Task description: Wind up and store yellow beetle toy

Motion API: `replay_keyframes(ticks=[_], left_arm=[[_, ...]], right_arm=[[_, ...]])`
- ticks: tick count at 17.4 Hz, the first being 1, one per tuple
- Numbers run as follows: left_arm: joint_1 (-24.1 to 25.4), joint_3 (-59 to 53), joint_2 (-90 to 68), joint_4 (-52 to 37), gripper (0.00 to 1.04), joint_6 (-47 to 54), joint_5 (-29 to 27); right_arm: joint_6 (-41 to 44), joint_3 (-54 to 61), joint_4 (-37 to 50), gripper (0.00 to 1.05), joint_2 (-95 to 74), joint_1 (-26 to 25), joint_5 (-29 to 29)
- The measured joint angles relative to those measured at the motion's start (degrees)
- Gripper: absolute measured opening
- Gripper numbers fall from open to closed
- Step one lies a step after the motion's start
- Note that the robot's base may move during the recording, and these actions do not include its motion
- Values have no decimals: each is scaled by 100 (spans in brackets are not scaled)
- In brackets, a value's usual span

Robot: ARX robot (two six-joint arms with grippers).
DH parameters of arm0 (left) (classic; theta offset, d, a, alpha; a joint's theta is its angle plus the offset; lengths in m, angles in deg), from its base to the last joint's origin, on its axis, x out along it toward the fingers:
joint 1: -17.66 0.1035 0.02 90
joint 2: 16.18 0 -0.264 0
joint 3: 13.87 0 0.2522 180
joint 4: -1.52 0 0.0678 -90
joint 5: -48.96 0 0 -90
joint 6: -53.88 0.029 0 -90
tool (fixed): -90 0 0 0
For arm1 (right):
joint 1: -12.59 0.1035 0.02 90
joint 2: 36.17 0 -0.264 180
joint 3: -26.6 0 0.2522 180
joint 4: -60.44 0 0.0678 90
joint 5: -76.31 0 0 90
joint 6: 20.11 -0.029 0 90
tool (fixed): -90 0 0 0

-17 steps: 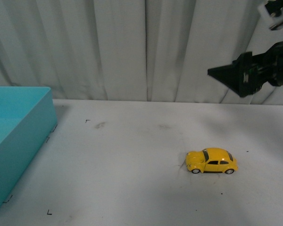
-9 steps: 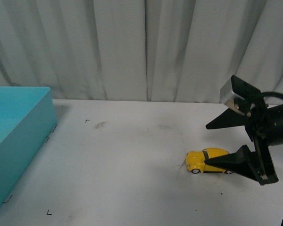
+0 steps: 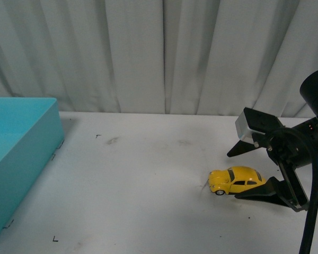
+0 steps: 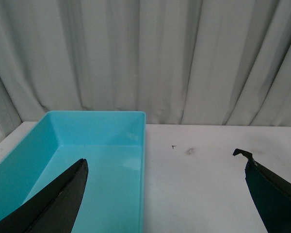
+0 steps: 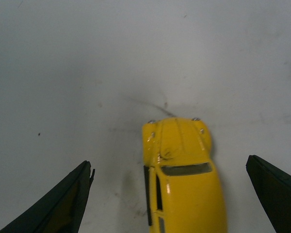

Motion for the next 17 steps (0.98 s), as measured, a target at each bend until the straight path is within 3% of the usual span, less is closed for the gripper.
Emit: replay_keyframes(ticks=[4, 12, 17], left_arm=[[0, 0, 0, 0, 98, 0, 0], [0, 0, 0, 0, 98, 0, 0], [0, 0, 0, 2, 98, 0, 0]], right_arm=[[428, -562, -743, 98, -345, 39, 490], [205, -763, -920, 96, -435, 76, 1056], [264, -892, -824, 51, -560, 164, 960]])
